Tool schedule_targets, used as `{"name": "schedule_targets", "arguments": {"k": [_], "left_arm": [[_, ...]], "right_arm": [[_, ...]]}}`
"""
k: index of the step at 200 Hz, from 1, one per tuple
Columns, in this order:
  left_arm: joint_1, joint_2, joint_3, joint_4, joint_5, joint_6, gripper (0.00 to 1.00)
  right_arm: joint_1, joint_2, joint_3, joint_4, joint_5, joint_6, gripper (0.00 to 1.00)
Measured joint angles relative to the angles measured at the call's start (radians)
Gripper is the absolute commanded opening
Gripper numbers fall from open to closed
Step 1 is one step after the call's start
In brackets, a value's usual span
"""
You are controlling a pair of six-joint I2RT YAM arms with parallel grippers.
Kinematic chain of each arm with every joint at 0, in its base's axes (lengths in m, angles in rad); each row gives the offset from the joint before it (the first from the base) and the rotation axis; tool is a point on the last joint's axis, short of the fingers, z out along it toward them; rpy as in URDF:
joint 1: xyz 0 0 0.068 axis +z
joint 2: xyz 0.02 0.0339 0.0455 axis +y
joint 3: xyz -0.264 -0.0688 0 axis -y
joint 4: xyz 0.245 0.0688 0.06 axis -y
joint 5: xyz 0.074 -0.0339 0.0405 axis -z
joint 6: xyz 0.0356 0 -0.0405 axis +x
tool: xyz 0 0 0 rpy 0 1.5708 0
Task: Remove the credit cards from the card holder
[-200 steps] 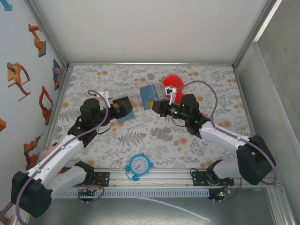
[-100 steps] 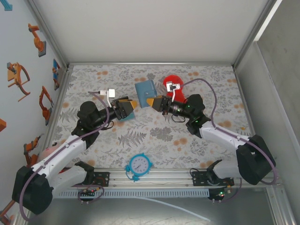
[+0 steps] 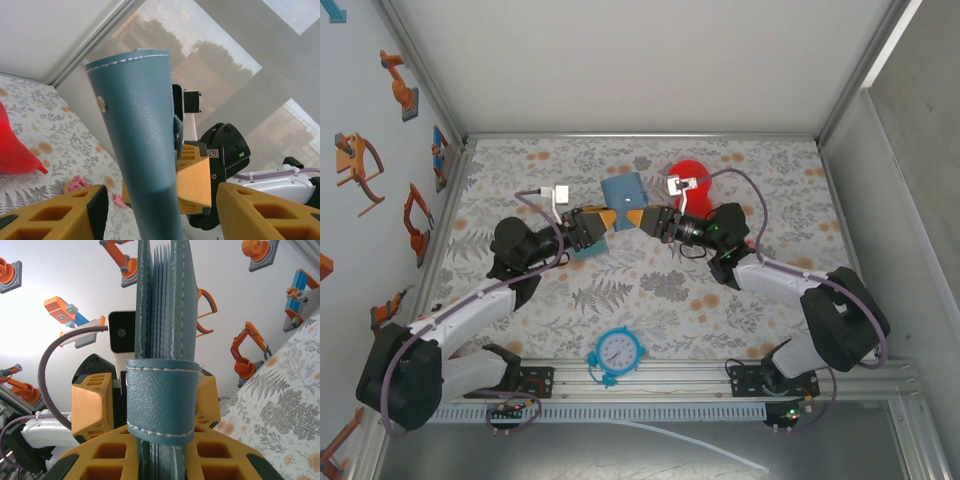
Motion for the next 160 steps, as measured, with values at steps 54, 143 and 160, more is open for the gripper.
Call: {"name": "schedule_targets", "arguments": {"k": [54, 143, 160], "left_arm": [[-0.005, 0.115, 0.004, 0.171, 0.025, -0.096, 0.29], [-0.008, 0.174, 0.021, 0.219, 0.040, -0.163, 0.02], [-0.008, 0.118, 0.023, 0.098, 0.029, -0.108, 0.00]], "right_arm": [[0.006, 0.019, 0.002, 0.024, -0.023, 0.022, 0.00], [0.008, 0.027, 0.005, -0.020, -0.026, -0.010, 0.55], [0.011, 0.012, 0.005, -0.088, -0.024, -0.047, 0.64]]}}
